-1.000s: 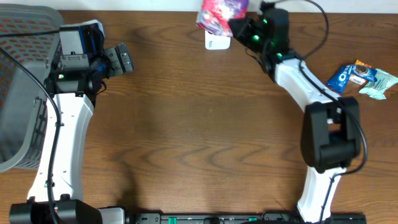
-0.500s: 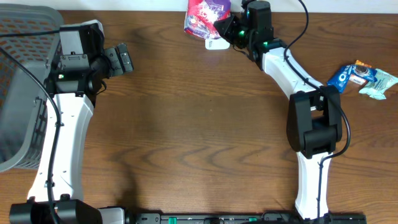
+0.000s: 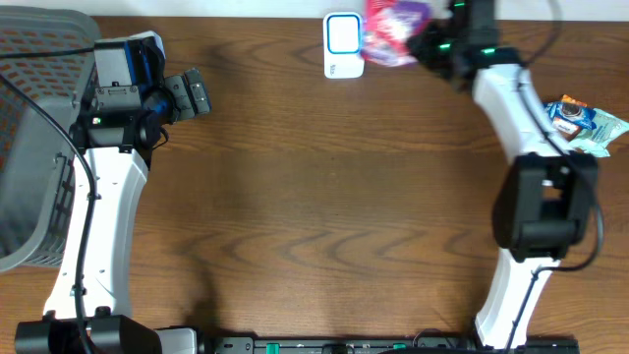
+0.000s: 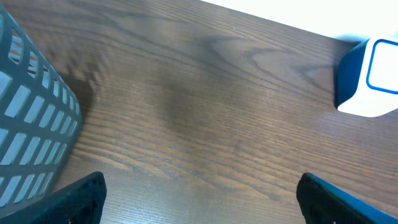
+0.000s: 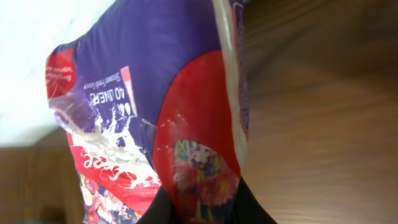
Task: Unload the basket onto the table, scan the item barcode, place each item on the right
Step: 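Carry the liners pack to the right edge and drop it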
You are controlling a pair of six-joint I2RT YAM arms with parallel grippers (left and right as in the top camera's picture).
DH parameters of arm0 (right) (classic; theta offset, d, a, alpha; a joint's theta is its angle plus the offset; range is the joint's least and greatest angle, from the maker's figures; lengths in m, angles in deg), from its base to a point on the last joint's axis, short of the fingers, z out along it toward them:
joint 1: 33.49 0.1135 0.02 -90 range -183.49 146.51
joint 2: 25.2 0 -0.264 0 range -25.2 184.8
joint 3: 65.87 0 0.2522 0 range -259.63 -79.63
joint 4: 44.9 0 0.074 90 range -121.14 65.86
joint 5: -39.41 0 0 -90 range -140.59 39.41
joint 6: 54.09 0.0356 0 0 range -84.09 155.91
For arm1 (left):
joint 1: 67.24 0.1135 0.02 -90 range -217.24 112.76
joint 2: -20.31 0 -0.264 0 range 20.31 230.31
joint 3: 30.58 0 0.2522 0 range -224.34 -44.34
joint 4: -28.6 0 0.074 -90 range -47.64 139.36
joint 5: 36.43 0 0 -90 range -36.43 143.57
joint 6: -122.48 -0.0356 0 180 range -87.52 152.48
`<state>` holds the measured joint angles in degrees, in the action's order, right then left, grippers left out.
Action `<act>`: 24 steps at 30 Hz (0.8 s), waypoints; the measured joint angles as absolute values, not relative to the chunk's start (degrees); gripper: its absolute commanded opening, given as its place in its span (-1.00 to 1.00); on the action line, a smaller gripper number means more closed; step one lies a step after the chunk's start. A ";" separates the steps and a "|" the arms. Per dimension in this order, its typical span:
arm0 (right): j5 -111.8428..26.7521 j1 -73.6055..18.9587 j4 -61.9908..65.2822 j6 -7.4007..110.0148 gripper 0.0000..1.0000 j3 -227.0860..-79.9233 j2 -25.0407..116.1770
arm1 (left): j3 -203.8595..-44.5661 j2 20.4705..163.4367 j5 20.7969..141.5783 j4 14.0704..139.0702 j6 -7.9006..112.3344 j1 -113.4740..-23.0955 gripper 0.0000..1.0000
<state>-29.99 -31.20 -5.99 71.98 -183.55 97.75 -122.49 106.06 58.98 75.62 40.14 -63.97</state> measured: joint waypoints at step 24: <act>-44.98 -59.25 21.22 65.21 0.98 -184.07 96.42 | -122.49 106.06 58.98 75.62 40.14 -63.97 0.96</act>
